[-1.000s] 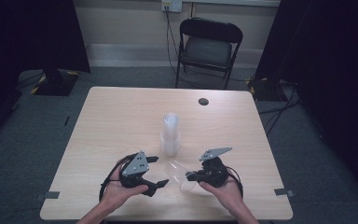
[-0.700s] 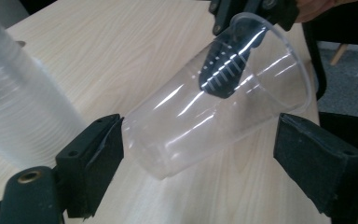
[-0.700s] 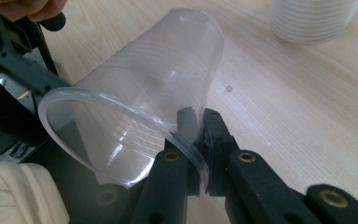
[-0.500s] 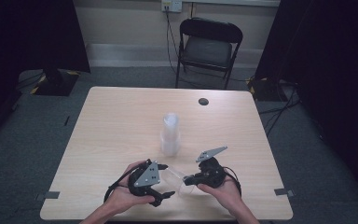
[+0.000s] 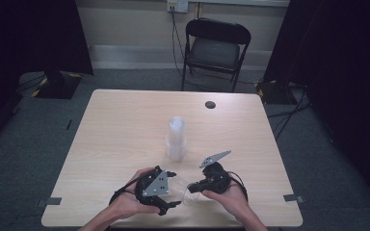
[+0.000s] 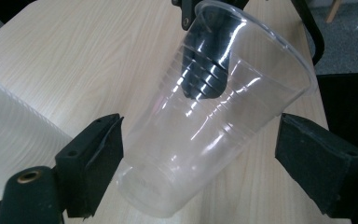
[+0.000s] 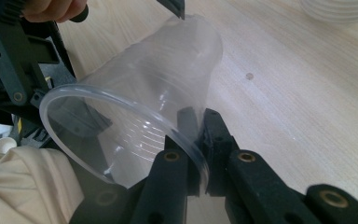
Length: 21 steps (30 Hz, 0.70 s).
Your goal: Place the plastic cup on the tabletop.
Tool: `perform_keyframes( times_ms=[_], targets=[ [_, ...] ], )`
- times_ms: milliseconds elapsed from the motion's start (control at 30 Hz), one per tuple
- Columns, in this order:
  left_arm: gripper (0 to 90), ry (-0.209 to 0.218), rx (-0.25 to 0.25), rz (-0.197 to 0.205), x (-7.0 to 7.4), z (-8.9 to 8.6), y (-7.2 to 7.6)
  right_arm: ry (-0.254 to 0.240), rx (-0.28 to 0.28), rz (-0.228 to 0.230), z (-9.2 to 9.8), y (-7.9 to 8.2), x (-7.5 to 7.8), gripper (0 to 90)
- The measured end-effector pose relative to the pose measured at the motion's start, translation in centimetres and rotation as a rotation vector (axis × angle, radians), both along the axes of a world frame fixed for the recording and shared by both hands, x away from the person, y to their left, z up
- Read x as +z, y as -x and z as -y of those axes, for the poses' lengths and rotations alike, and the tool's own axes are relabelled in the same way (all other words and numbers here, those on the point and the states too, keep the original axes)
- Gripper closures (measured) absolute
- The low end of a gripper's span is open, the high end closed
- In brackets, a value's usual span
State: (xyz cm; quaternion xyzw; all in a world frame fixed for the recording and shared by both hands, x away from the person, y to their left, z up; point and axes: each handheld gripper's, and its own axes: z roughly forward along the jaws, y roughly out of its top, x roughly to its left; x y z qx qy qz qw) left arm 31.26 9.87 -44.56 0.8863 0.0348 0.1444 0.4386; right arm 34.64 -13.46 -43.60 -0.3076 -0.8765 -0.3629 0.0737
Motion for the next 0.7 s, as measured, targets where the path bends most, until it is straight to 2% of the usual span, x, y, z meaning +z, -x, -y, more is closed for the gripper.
perform_keyframes(
  times_ms=[133, 233, 367, 500, 533, 633, 667, 700],
  targets=[
    [15.7, -0.024, -0.015, 0.041, -0.3, 0.8, 0.3, -0.004, -0.002, 0.003, 0.1, 0.0, 0.0, 87.4],
    [18.7, -0.047, -0.013, 0.054, -0.2, 1.2, 0.7, -0.018, -0.013, 0.001, 0.2, 0.2, 0.0, 87.2],
    [17.9, -0.046, -0.023, 0.075, -0.2, 2.2, 0.7, -0.043, -0.02, -0.012, 0.2, 0.3, 0.1, 87.2],
    [18.3, -0.029, -0.011, 0.079, -0.3, 2.4, 0.9, -0.058, -0.042, -0.037, 0.1, 0.1, -0.2, 86.9],
    [18.6, -0.034, -0.018, 0.091, -0.2, 2.4, 0.8, -0.065, -0.05, -0.045, 0.1, 0.1, -0.2, 86.8],
    [19.1, -0.01, -0.015, 0.081, -0.3, 2.7, 1.1, -0.066, -0.056, -0.051, 0.0, 0.1, -0.2, 86.7],
    [20.0, -0.023, -0.028, 0.089, -0.2, 2.8, 1.1, -0.066, -0.059, -0.052, -0.1, 0.1, -0.2, 86.6],
    [20.6, -0.017, -0.029, 0.088, -0.2, 2.9, 1.2, -0.064, -0.062, -0.05, -0.1, 0.2, -0.2, 86.5]
  ],
)
